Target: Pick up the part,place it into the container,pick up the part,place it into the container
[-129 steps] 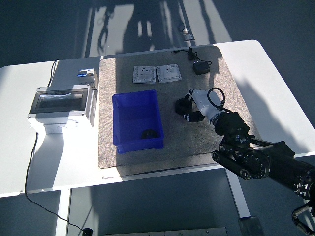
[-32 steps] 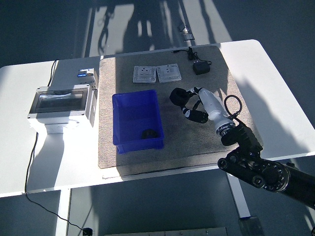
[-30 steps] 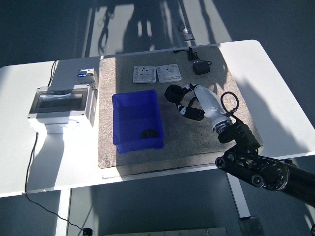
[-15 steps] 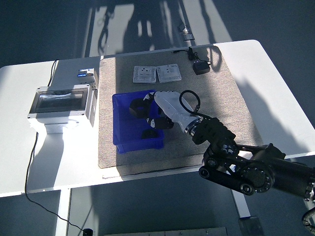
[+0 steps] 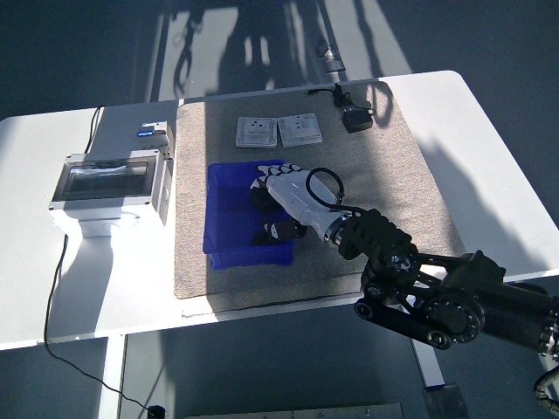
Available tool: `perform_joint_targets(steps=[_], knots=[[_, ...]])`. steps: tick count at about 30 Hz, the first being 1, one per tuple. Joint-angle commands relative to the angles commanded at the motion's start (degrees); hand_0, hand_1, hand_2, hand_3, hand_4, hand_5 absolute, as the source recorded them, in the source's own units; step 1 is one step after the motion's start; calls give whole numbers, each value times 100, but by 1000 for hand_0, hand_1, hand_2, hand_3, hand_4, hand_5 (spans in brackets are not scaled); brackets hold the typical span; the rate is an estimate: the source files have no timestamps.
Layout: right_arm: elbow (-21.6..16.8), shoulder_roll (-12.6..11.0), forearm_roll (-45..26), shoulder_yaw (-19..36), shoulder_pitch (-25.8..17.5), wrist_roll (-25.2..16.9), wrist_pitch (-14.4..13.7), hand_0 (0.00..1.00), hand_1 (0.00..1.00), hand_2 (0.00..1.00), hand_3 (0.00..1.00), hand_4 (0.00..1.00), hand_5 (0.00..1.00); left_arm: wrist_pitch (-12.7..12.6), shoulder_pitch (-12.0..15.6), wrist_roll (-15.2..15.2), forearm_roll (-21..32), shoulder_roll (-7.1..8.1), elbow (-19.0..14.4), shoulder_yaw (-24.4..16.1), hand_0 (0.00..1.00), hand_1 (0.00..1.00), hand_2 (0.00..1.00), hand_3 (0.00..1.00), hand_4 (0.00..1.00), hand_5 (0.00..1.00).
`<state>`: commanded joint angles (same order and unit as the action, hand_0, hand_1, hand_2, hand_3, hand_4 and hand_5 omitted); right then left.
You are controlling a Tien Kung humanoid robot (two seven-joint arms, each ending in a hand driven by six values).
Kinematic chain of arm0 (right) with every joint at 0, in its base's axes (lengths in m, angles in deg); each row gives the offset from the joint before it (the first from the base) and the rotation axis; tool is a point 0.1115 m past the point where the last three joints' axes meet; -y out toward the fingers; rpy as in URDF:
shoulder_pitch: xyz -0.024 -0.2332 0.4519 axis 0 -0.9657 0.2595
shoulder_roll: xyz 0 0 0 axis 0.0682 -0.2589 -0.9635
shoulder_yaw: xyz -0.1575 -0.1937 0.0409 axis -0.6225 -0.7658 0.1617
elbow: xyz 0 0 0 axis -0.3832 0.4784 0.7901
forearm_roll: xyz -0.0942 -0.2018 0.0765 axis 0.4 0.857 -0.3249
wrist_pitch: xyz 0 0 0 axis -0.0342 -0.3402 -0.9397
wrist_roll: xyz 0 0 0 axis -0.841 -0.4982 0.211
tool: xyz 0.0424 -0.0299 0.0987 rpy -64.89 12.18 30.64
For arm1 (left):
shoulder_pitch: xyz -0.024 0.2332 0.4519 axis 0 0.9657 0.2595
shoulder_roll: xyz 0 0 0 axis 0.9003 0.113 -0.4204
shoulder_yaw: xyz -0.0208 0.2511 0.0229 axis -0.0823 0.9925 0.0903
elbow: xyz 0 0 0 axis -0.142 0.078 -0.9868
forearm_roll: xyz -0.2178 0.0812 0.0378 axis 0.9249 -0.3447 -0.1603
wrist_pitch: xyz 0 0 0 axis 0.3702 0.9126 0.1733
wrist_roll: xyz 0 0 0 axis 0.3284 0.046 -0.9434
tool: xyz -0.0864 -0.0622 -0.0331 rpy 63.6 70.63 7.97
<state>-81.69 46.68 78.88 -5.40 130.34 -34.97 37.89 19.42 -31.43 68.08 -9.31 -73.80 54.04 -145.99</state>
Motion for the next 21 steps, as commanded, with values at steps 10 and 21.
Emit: perform_joint_targets(steps=[10,21], knots=[[-393,-498,-1395,1129,-875,-1037,-584,970,933,967,998,743,176,-46,0,-39,82,-32,0,34,605,287,471,601,614,874],[-1591,-1214,-3584,3239,-2738,-2733,-266,828,693,757,998,998,888,-179,142,-106,507,-114,0,137,605,289,475,600,615,871]])
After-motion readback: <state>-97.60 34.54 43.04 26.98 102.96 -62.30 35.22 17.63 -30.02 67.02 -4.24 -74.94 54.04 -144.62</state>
